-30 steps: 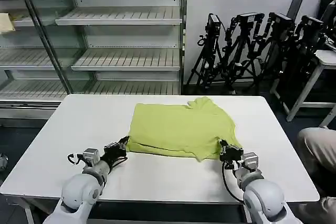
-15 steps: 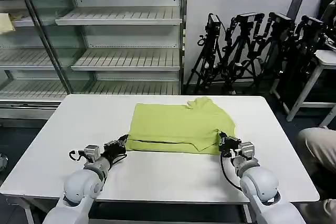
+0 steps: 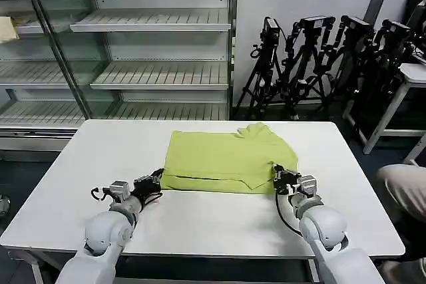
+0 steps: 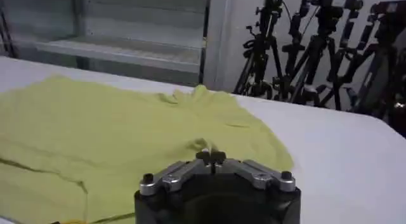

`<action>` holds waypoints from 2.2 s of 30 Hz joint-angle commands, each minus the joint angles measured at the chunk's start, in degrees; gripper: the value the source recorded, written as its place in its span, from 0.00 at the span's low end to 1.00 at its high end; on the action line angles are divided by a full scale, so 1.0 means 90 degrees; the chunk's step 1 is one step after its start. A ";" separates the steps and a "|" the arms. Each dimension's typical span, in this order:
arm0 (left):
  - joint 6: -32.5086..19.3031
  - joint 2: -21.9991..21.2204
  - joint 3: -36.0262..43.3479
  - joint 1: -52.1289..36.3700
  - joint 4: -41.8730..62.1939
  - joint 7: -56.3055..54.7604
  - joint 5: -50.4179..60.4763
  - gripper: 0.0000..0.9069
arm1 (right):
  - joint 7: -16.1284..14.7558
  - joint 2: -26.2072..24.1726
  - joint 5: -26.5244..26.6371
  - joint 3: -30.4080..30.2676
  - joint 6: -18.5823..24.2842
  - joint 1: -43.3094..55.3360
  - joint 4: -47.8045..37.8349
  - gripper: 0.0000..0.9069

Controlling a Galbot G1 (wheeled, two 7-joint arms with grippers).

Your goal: Fold and organize the clothes.

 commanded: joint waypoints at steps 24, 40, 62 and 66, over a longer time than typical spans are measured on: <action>0.0421 0.0465 -0.0310 0.1029 -0.1093 0.0058 -0.0225 1.00 | 0.0073 -0.0525 0.0466 0.1200 -0.0192 -0.2098 0.1457 1.00; 0.0417 0.0376 -0.0231 0.0933 -0.0739 0.0197 -0.0217 0.01 | 0.0085 -0.0591 0.0709 0.1210 -0.0195 -0.1883 0.1109 0.00; 0.0406 0.0362 -0.0340 0.1384 -0.1183 0.0608 -0.0223 0.01 | 0.0054 -0.0537 0.0760 0.1371 -0.0181 -0.2515 0.1785 0.00; 0.0404 0.0450 -0.0672 0.2130 -0.1760 0.0629 -0.0182 0.01 | 0.0016 -0.0423 0.0356 0.1462 -0.0046 -0.3134 0.2271 0.00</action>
